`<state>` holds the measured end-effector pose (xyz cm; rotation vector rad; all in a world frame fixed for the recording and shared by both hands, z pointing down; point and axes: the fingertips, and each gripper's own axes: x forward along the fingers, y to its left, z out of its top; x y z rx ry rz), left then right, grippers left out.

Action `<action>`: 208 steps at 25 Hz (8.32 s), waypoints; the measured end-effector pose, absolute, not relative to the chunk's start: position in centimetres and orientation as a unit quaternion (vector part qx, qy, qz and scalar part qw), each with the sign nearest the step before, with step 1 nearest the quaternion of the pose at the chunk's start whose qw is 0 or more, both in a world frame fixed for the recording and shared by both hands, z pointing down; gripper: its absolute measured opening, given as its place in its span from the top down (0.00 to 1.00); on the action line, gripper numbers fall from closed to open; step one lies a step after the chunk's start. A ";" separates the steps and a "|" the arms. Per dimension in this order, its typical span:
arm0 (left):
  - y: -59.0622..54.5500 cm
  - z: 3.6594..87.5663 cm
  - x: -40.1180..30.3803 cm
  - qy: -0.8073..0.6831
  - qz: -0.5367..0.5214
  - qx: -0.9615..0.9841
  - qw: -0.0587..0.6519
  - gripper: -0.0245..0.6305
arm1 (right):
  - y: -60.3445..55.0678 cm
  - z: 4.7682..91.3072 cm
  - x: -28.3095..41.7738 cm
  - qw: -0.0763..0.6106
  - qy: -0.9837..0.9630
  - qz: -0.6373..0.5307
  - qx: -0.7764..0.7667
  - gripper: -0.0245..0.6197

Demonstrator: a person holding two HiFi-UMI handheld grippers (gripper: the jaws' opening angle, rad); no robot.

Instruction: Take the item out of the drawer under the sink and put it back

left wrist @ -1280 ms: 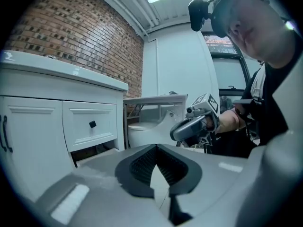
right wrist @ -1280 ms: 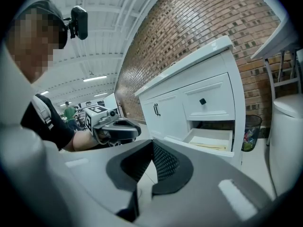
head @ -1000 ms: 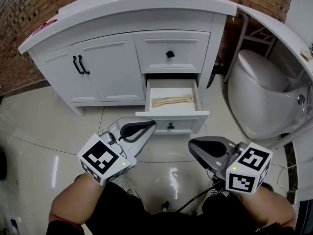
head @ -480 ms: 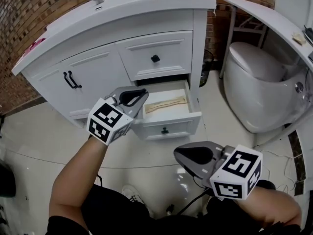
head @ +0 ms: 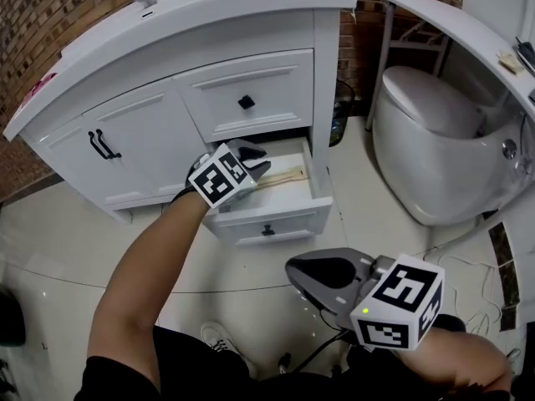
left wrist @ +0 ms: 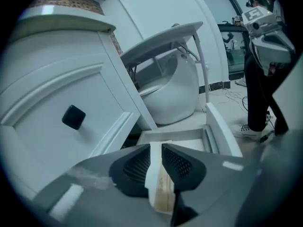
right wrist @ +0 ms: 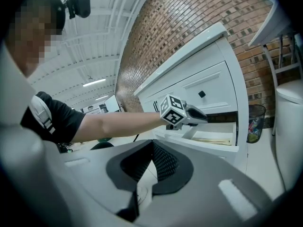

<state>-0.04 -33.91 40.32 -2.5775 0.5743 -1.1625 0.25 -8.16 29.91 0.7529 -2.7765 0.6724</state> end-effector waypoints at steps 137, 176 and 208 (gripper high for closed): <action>-9.3 27.8 -8.3 0.260 -0.064 -0.959 -0.090 0.86 | -8.9 29.4 0.9 0.087 -0.931 0.219 0.279 0.96; -14.9 25.5 -10.2 0.333 -0.169 -0.924 0.081 0.87 | -8.7 29.7 0.5 0.091 -0.933 0.219 0.272 0.96; -34.2 41.3 -2.8 0.231 -0.455 -0.832 0.217 0.87 | -8.3 29.3 -0.4 0.082 -0.938 0.234 0.242 0.96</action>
